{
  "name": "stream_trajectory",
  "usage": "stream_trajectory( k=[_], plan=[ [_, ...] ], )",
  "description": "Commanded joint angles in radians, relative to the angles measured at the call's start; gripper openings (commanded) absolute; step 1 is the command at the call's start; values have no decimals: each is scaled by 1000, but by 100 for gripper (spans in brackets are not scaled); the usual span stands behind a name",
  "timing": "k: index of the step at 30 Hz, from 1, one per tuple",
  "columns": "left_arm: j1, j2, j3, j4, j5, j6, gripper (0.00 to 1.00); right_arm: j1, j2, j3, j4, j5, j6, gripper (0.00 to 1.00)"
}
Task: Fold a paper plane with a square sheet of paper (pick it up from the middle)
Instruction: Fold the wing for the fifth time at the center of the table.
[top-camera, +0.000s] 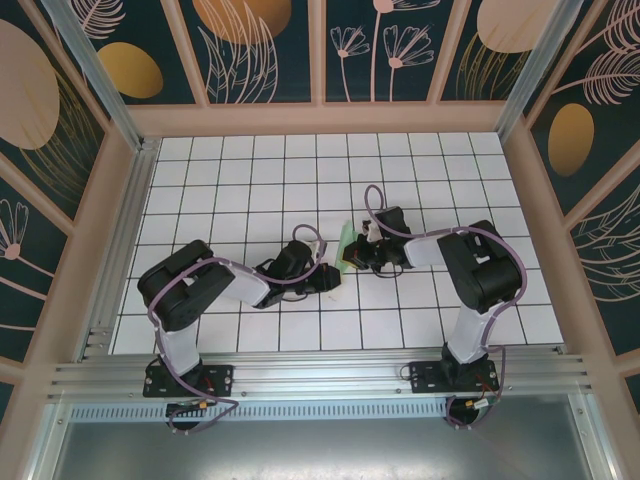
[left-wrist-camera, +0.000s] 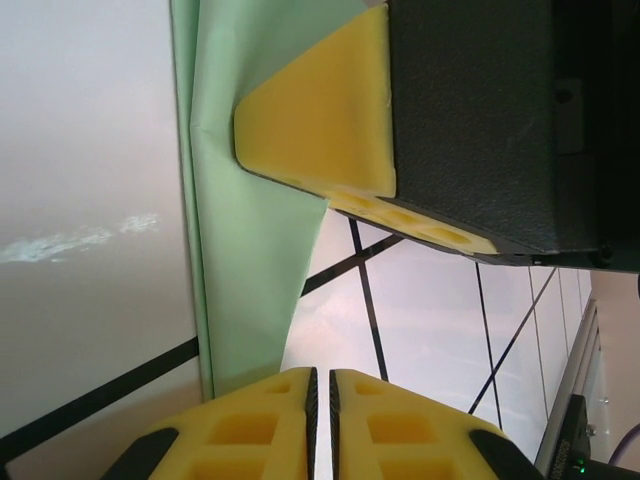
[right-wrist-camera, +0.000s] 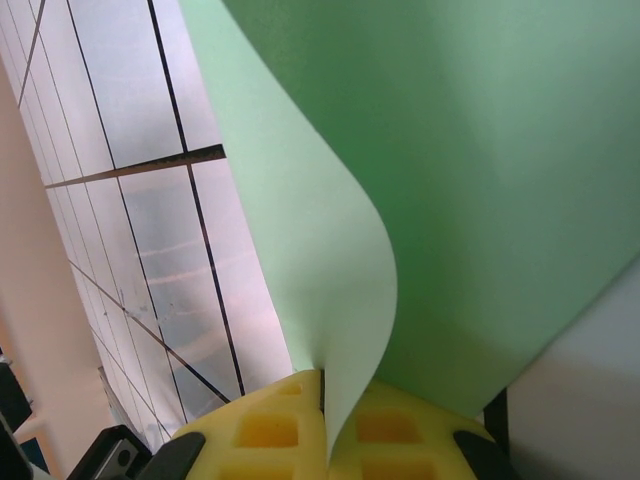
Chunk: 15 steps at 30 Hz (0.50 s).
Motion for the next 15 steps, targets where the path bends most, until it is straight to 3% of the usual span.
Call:
stream_trajectory(
  k=[1,15],
  plan=[
    [-19,-42,6,-143,9,40,16,9,122,-31,-102,230,-8,7],
    [-17,-118,27,-104,-38,-11,16,9,74,-42,-134,225,-40,7]
  ],
)
